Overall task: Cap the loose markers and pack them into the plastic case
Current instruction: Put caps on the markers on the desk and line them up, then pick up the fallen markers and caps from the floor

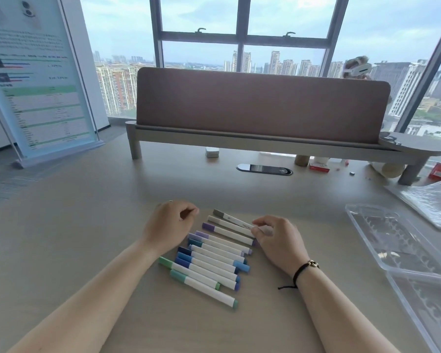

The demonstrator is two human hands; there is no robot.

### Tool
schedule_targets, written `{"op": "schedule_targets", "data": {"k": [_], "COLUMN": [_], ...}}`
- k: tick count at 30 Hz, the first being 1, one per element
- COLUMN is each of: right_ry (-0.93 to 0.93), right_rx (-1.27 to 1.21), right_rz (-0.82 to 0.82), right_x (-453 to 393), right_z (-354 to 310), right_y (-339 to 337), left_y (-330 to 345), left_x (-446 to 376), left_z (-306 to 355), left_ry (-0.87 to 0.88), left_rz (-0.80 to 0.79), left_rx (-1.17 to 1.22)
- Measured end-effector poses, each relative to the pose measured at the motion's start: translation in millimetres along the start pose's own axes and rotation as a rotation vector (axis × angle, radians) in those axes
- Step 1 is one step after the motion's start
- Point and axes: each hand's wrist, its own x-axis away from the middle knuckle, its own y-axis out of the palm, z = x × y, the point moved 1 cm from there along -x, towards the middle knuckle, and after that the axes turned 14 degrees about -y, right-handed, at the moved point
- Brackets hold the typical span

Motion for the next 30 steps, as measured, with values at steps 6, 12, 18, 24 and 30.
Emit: {"op": "schedule_targets", "data": {"k": [6,12,18,24,30], "right_ry": [0.035,-0.17,-0.385,-0.511,-0.604], "right_rx": [0.059,0.123,0.111,0.033,-0.035], "right_rz": [0.15,0.104,0.025,-0.03,-0.138], "right_x": [10.6,27.9,54.6,88.7,137.3], "right_z": [1.9,-39.7,-103.4,-161.2,-207.6], "right_y": [-9.5,-3.6,0.1,15.2,38.9], "left_y": [-20.5,-43.4,-73.1,-108.7,-141.0], "left_x": [41.5,65.5,109.2,167.5,246.8], "left_z": [-3.3,-13.0,-4.8,-18.6,-41.6], "left_ry": [-0.015,-0.074,-0.099,-0.143,-0.242], "left_rz": [0.027,0.084,0.183,0.296,0.316], "left_rx": [-0.037,-0.131,-0.158,-0.186,-0.236]}}
